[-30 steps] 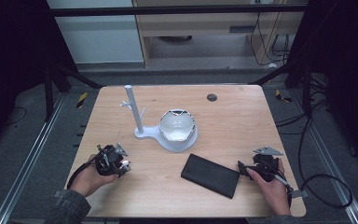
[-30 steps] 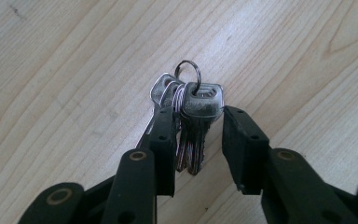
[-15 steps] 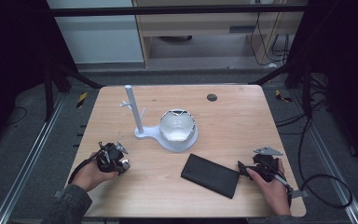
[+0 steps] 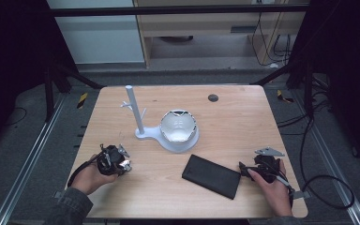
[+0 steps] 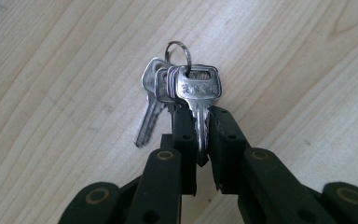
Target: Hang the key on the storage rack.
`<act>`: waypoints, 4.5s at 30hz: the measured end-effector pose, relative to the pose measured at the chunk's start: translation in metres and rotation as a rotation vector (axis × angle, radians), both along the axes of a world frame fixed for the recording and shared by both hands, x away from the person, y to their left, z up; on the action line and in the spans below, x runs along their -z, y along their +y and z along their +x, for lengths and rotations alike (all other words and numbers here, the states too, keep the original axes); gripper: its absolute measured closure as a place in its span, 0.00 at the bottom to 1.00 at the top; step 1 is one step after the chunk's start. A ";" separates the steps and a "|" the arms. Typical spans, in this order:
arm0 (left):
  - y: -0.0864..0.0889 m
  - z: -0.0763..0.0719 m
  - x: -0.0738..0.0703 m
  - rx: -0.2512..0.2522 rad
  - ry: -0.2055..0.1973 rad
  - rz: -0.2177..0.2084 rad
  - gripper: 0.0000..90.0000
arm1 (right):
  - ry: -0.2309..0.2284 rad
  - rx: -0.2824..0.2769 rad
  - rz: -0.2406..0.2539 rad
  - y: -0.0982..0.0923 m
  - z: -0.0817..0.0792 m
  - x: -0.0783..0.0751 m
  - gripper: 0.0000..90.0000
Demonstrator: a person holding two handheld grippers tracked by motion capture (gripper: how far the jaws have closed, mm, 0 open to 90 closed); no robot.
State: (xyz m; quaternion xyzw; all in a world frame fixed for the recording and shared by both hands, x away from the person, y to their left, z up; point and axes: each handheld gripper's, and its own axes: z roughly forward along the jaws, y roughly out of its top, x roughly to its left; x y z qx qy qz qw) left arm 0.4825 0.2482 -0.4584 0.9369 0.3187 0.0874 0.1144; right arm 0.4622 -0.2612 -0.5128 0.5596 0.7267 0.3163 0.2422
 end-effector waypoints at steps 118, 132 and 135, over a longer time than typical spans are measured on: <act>0.012 0.044 -0.177 -0.049 -0.173 -0.061 0.99 | 0.009 -0.012 -0.002 0.003 0.001 0.000 0.01; 0.003 0.056 -0.193 -0.059 -0.193 -0.035 0.99 | 0.007 -0.012 -0.006 0.003 0.001 0.000 0.01; 0.002 0.056 -0.195 -0.062 -0.198 -0.035 0.99 | 0.007 -0.013 -0.008 0.003 0.001 0.000 0.01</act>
